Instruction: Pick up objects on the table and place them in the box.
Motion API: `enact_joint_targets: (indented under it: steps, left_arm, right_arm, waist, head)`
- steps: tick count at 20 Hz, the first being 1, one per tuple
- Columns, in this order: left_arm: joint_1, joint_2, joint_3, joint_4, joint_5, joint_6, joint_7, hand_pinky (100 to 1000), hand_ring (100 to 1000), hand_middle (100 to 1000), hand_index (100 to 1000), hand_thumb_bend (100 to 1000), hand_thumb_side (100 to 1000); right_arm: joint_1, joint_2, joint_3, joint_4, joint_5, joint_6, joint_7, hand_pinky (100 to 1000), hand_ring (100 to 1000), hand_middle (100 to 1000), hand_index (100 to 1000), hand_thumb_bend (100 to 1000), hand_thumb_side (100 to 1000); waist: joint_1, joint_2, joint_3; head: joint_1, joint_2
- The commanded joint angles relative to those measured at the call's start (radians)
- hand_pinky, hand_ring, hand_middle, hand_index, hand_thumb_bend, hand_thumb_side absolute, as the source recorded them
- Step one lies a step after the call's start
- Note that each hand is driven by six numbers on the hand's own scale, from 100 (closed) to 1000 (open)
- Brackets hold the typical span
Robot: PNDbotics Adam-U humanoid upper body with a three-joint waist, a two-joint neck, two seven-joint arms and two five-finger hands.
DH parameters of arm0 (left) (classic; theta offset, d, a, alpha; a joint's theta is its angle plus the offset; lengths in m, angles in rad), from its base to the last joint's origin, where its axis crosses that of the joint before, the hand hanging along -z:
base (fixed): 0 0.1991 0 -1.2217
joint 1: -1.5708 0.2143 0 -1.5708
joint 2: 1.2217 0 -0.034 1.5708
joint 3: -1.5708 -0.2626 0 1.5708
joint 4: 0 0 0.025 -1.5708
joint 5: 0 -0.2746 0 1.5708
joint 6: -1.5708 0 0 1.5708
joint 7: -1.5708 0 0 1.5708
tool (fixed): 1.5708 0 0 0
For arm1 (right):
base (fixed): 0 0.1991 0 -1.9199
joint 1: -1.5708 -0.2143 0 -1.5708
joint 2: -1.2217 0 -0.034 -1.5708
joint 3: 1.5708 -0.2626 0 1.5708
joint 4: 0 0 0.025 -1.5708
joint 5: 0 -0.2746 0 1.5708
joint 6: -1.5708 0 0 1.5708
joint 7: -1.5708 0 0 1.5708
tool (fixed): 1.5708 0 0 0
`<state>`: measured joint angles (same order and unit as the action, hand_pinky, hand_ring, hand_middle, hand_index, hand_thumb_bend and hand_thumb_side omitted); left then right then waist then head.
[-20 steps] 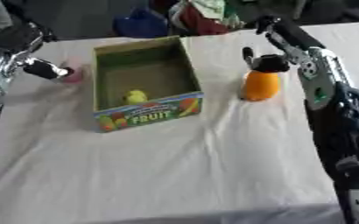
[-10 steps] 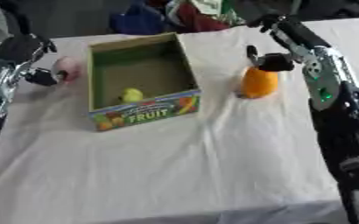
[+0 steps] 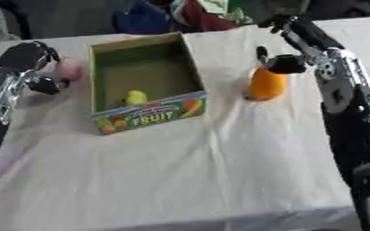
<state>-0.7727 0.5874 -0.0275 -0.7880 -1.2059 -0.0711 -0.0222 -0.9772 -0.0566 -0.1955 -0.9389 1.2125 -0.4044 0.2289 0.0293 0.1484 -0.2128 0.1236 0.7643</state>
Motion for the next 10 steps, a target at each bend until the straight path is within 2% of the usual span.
enact_joint_targets:
  steps: [1,6,10]
  left_arm:
    - [-0.011,0.017,0.009,-0.01,-0.014,0.013,0.016,678,632,636,751,405,330]
    - [-0.008,0.01,0.008,-0.007,-0.054,0.053,0.074,684,642,650,762,422,334]
    - [-0.007,0.002,0.007,0.001,-0.086,0.077,0.106,647,600,603,727,409,322]
  right_arm:
    - [-0.029,-0.006,-0.002,-0.023,-0.007,-0.003,0.001,755,799,810,876,100,267]
    - [-0.028,-0.005,-0.003,-0.023,-0.009,-0.004,0.002,755,798,809,875,100,274]
    - [-0.029,-0.004,-0.003,-0.024,-0.011,-0.004,0.002,755,798,809,876,100,285]
  waist:
    - [-0.001,-0.014,-0.002]
    - [0.0,-0.012,-0.005]
    - [0.0,-0.007,-0.008]
  head:
    - [0.001,0.006]
    - [0.002,0.006]
    - [0.0,0.006]
